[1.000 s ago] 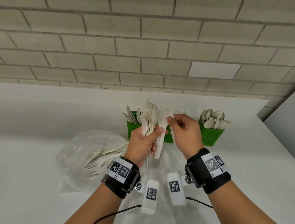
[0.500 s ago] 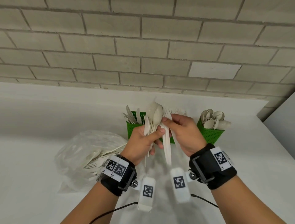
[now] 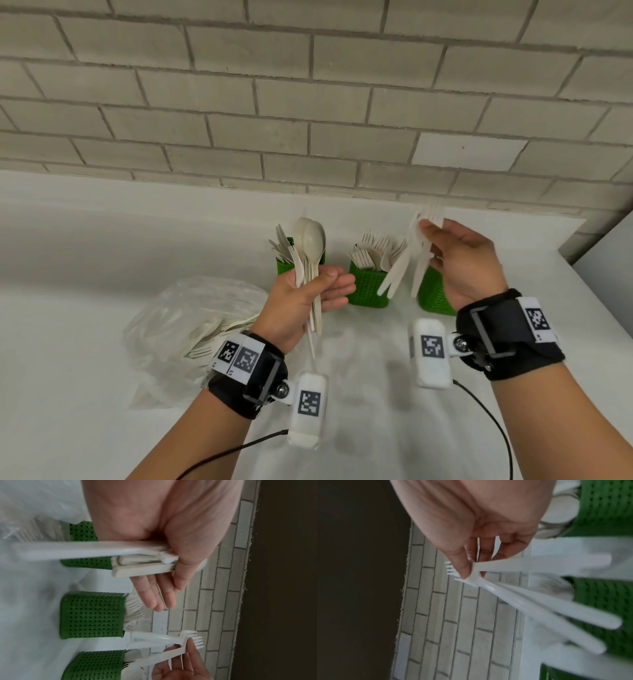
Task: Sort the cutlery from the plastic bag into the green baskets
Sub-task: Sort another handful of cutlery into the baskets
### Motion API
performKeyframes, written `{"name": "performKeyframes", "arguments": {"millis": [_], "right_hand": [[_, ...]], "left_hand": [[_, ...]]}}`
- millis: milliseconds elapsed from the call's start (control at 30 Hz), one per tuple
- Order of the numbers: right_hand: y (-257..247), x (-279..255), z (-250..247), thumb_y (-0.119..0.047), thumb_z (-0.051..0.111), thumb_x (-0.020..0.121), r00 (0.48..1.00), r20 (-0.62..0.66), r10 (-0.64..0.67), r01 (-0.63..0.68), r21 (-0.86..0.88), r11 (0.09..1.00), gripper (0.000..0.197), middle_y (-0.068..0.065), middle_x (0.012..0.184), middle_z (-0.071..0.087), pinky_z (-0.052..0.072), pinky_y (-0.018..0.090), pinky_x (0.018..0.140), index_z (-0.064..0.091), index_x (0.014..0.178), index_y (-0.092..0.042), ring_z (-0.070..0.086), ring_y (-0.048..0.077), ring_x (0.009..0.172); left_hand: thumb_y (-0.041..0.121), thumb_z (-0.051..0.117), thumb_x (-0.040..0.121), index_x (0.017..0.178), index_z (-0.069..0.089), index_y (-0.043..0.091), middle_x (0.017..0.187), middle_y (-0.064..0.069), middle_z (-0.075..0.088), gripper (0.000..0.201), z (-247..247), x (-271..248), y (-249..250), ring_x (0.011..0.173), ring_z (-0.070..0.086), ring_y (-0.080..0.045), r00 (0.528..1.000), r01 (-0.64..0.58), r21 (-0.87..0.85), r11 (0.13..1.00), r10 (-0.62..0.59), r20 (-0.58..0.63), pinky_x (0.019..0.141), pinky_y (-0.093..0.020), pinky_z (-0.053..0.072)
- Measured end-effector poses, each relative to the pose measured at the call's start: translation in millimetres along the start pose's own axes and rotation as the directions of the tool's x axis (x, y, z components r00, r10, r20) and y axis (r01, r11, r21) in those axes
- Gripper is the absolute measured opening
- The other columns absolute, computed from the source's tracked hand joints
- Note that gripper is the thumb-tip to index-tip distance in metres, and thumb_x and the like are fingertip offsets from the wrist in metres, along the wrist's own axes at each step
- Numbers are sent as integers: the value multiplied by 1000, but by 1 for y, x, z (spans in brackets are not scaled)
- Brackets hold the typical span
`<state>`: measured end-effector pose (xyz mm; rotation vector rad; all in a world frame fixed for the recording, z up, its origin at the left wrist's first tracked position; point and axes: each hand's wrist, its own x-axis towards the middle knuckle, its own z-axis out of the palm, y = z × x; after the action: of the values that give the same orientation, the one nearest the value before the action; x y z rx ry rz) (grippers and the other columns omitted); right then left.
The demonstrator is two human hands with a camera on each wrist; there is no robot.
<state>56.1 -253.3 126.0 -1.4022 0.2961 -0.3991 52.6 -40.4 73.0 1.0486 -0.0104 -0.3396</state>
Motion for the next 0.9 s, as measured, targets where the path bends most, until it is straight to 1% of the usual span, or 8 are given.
{"name": "performKeyframes", "arguments": {"millis": [133,233,300,367,567,667,767,900], "right_hand": [[3,17,-16,-15,73,86,976,-131,-172,149,-168,974,11,-4,62,61,45,22,62,71,88,-4,53,3,51],[7,20,-13,-17,72,87,958,-154,-243,201,-243,949,10,-11,61,63,46,18,58,70,77,-17,53,1,49],[13,21,-8,-17,71,88,957,-144,-254,213,-251,944,3,-7,71,68,50,21,58,73,89,-17,56,3,53],[20,24,-3,-14,70,89,964,-116,-239,201,-270,942,10,-3,79,70,56,25,63,73,98,-15,61,6,57],[30,33,9,-19,72,87,980,-39,-196,165,-396,903,10,7,90,73,60,41,69,72,96,-15,71,15,60],[23,35,14,-24,71,88,967,-14,-256,225,-432,873,4,0,85,72,60,41,66,71,91,-22,71,17,60],[18,36,21,-23,71,88,952,23,-307,284,-447,848,9,7,89,71,58,30,60,72,94,-16,70,15,59],[30,40,27,-26,69,88,942,61,-329,310,-533,788,7,-1,83,71,56,36,68,71,91,-19,70,17,62]], "left_hand": [[6,55,96,102,64,-2,95,-17,74,14,-1,1,-2,88,74,-25,1000,4,4,1000,-4,-3,69,-28,59],[6,55,95,101,65,-2,94,-17,75,13,1,1,-3,87,74,-25,1000,8,11,1000,-8,2,68,-28,59],[6,55,95,100,65,-1,93,-16,75,13,2,1,-2,86,74,-25,1000,6,18,1000,-6,6,68,-28,59],[7,56,95,100,65,0,93,-16,75,13,2,2,-2,86,74,-25,1000,6,25,1000,-6,8,68,-28,59],[7,56,95,100,65,-1,92,-15,75,13,1,2,-2,84,74,-24,1000,8,40,999,-8,5,68,-28,59],[7,56,95,101,65,-2,91,-15,75,14,0,3,-2,83,74,-24,1000,9,42,999,-9,-4,68,-28,59],[7,56,95,100,66,-1,91,-15,75,13,0,4,-3,83,74,-24,1000,11,44,999,-10,-6,68,-28,60],[6,56,95,98,65,0,90,-15,75,12,0,5,-4,82,74,-24,1000,11,50,999,-11,-2,70,-29,60]]}}
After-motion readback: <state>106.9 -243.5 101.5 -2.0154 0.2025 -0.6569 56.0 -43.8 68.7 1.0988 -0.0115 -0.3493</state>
